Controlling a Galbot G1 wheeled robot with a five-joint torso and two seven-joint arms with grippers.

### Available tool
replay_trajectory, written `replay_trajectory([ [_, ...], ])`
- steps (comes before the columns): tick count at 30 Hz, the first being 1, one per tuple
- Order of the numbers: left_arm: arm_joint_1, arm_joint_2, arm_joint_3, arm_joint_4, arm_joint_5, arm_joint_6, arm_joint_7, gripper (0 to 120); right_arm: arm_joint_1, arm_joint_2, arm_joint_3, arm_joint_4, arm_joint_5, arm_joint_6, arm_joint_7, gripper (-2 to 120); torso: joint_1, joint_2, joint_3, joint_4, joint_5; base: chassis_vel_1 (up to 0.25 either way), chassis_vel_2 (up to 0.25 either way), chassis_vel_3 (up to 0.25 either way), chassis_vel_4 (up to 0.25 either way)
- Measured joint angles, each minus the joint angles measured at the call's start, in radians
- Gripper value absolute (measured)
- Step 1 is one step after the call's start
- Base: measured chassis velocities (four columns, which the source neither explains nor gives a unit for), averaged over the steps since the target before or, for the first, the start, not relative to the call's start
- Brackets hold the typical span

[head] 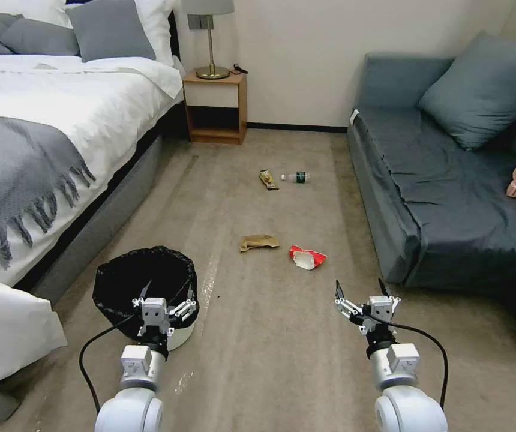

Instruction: Pick up the trash bin, then pick up the garbage on the floor and place it into the trash bin.

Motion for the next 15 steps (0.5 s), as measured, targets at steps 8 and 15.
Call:
replay_trajectory([
  [8, 0.000, 0.000, 0.000, 0.000, 0.000, 0.000, 0.000, 100, 0.000, 0.000, 0.000, 0.000, 0.000, 0.000, 0.000, 100, 0.000, 0.000, 0.000, 0.0000, 0.0000, 0.000, 0.000, 0.000, 0.000],
  [15, 0.000, 0.000, 0.000, 0.000, 0.000, 0.000, 0.000, 100, 0.000, 0.000, 0.000, 0.000, 0.000, 0.000, 0.000, 100, 0.000, 0.000, 0.000, 0.0000, 0.0000, 0.000, 0.000, 0.000, 0.000],
])
